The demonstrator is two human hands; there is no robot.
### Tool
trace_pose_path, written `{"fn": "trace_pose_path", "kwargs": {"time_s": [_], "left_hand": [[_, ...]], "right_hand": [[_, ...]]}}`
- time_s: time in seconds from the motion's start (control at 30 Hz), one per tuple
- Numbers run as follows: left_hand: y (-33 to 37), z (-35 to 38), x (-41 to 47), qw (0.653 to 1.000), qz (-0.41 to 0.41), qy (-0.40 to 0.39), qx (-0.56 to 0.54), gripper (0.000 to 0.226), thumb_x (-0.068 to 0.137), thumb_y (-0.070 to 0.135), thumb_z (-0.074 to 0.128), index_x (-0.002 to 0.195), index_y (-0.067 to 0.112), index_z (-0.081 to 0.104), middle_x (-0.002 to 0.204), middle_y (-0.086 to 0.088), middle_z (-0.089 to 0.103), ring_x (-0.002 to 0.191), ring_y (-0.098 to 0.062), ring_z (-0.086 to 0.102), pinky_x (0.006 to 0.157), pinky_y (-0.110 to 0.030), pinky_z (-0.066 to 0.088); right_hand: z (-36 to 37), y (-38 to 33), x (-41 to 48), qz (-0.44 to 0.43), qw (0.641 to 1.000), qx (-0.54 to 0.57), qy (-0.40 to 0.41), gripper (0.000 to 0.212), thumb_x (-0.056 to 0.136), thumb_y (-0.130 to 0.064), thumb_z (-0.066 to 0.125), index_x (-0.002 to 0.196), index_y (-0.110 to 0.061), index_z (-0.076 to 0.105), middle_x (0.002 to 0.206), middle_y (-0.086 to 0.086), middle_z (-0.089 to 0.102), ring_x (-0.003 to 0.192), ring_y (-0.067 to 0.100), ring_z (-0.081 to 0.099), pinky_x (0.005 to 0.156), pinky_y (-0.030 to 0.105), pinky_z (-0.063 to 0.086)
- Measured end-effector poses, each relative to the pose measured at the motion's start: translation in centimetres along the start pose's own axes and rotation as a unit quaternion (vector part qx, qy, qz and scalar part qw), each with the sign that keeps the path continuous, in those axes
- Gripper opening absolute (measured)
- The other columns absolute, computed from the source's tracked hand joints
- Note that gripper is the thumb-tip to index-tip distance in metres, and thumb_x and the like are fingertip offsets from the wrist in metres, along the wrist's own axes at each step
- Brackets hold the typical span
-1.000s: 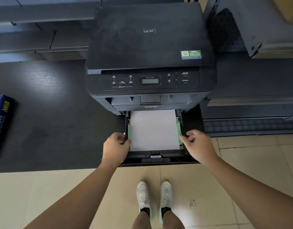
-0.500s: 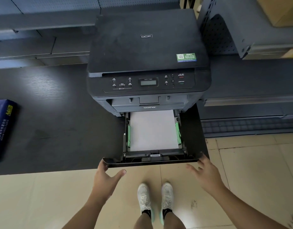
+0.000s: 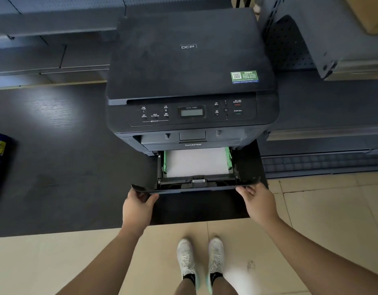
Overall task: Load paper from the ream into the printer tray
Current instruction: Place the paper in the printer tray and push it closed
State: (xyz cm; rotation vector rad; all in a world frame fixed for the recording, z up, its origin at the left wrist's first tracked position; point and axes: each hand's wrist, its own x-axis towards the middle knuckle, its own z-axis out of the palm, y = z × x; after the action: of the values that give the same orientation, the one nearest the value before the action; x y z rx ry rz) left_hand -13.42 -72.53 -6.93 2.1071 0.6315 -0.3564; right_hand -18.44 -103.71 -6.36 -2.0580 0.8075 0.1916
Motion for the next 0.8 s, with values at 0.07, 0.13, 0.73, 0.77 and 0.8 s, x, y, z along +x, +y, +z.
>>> {"fn": "trace_pose_path", "kwargs": {"time_s": [0.07,0.13,0.73,0.77,0.8], "left_hand": [[1.2,0.3,1.6,1.0,0.016,0.003,0.009,0.032,0.084,0.022,0.077,0.111,0.009,0.064,0.102,0.0,0.075,0.094,-0.017,0.067,0.081,-0.029,0.047],[2.5,0.7,2.9,1.0,0.025,0.002,-0.002,0.031,0.086,0.021,0.075,0.111,0.008,0.063,0.102,0.0,0.074,0.092,-0.015,0.065,0.082,-0.028,0.046],[6.3,2.4,8.3,1.0,0.008,0.018,-0.021,0.042,0.09,0.023,0.072,0.122,0.004,0.053,0.118,-0.008,0.069,0.111,-0.027,0.062,0.09,-0.036,0.048],[6.3,2.3,8.5,1.0,0.007,0.016,-0.014,0.043,0.089,0.024,0.072,0.121,0.003,0.052,0.118,-0.01,0.068,0.113,-0.029,0.062,0.091,-0.037,0.048],[6.3,2.3,8.8,1.0,0.01,0.013,-0.006,0.045,0.089,0.027,0.072,0.121,0.002,0.052,0.119,-0.011,0.068,0.113,-0.031,0.061,0.092,-0.038,0.048]], "right_hand": [[0.2,-1.2,1.8,-0.003,1.0,0.002,0.002,0.029,0.09,-0.024,0.07,0.109,-0.003,0.066,0.116,0.012,0.073,0.115,0.026,0.065,0.083,0.024,0.041],[0.4,-2.3,3.5,-0.005,1.0,0.001,0.002,0.03,0.091,-0.025,0.069,0.11,-0.002,0.065,0.118,0.013,0.072,0.117,0.027,0.065,0.08,0.022,0.042],[1.4,-6.0,8.5,0.036,0.998,0.026,0.038,0.038,0.093,-0.024,0.067,0.123,-0.002,0.06,0.125,0.015,0.068,0.115,0.031,0.063,0.082,0.027,0.041],[1.5,-6.1,8.6,0.038,0.998,0.028,0.039,0.038,0.093,-0.024,0.066,0.123,-0.002,0.06,0.125,0.015,0.068,0.115,0.031,0.063,0.081,0.027,0.041],[1.5,-6.2,8.7,0.035,0.998,0.029,0.038,0.038,0.093,-0.025,0.066,0.123,-0.002,0.06,0.125,0.015,0.067,0.114,0.031,0.063,0.081,0.028,0.041]]}}
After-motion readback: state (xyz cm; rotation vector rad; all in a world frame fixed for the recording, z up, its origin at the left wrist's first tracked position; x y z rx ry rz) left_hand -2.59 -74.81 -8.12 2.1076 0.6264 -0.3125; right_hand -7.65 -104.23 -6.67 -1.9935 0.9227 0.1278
